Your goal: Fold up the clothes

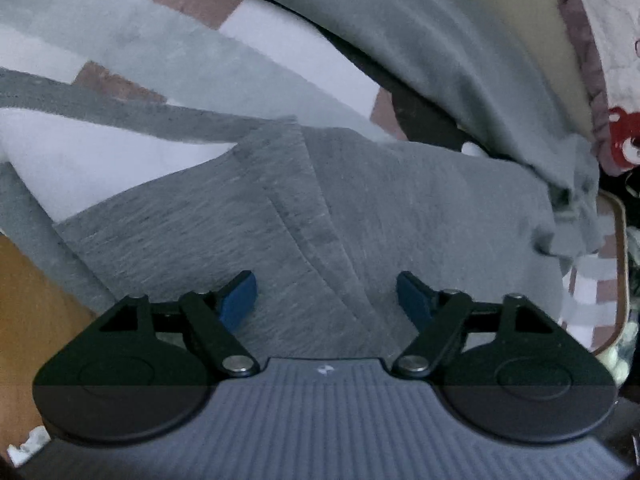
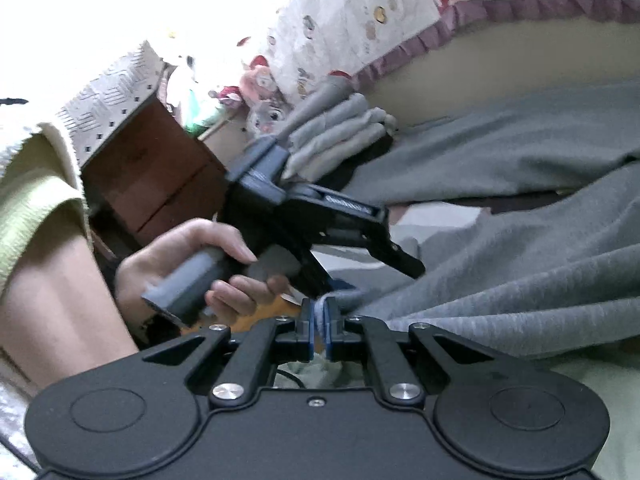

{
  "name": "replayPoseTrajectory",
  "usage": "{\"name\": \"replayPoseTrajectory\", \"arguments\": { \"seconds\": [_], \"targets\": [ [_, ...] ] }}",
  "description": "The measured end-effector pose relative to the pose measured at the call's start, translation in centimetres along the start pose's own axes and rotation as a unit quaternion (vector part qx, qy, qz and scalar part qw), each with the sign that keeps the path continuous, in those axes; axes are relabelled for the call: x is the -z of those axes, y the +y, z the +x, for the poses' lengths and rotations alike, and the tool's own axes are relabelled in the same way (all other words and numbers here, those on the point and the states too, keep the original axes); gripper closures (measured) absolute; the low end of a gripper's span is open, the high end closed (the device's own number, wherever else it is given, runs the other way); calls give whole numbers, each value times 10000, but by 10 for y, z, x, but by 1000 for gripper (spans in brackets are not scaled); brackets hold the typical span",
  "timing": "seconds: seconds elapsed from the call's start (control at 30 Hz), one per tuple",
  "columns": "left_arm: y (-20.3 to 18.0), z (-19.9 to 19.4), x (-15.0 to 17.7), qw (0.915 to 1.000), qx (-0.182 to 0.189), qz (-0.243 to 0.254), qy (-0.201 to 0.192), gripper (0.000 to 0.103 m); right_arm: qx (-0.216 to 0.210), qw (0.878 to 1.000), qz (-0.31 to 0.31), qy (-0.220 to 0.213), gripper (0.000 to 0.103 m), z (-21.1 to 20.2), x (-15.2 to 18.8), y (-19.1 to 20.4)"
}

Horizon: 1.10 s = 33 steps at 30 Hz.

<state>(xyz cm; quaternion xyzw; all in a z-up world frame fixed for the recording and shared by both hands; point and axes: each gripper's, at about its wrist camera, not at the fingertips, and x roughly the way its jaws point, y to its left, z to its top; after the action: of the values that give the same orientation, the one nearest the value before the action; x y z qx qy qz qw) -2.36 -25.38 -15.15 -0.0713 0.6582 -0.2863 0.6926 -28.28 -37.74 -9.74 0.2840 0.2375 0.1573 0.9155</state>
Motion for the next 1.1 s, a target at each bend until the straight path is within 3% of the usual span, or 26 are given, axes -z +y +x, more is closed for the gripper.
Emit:
{"name": "replayPoseTrajectory", "arguments": {
  "seconds": [0.03,0.1,0.17,0.23,0.3,0.37,0.4,0.5,0.57,0.67,0.7,0.73,0.8,0.87,0.93,1.03,1.1],
  "targets": [
    [-2,-2,2,9997,-30,236,-83,101,-182,9998,59,-80,100,-2,0,-1],
    [-6,-6,6,9975,-111,644,-283,101,-405,9985,222,-285,100,-6,-2,-3],
    [-13,-15,11,9920,-336,997,-705,101,-32,9995,214,-216,100,-7,-8,-5],
    [-24,-29,14,9791,-656,1447,-1266,101,504,9976,452,-141,95,-11,-15,-17],
    [-32,-45,13,9657,-850,1718,-1751,101,885,9900,1048,-338,92,-26,-21,-39],
    [-36,-61,9,9580,-852,1797,-2066,102,1180,9756,1736,-636,71,-46,-24,-66],
    [-36,-67,7,9565,-817,1798,-2149,102,1373,9682,1950,-759,66,-55,-24,-75],
    [-38,-80,5,9513,-740,1856,-2348,102,1741,9564,2133,-970,65,-70,-25,-85],
    [-41,-86,5,9487,-606,1904,-2451,102,1567,9638,1889,-1039,58,-66,-30,-77],
    [-52,-94,4,9414,-481,2003,-2673,102,1210,9860,1065,-423,56,-29,-55,-52],
    [-57,-98,2,9368,-467,2064,-2785,102,1082,9917,673,-180,51,-15,-63,-42],
    [-62,-103,-1,9321,-474,2126,-2895,102,952,9950,280,63,40,0,-70,-31],
    [-69,-116,-13,9287,-577,2133,-2980,102,918,9925,-657,475,37,31,-82,-11],
    [-78,-132,-25,9235,-693,2191,-3070,102,1062,9770,-1653,833,31,62,-92,6],
    [-89,-152,-36,9100,-671,2369,-3335,102,1501,9534,-2353,1143,33,96,-104,9],
    [-104,-185,-53,8851,-597,2611,-3805,102,1811,9405,-2620,1183,97,128,-139,0],
    [-112,-218,-55,8583,-436,2700,-4342,102,1945,9497,-2404,495,97,121,-172,4]
  ]
}}
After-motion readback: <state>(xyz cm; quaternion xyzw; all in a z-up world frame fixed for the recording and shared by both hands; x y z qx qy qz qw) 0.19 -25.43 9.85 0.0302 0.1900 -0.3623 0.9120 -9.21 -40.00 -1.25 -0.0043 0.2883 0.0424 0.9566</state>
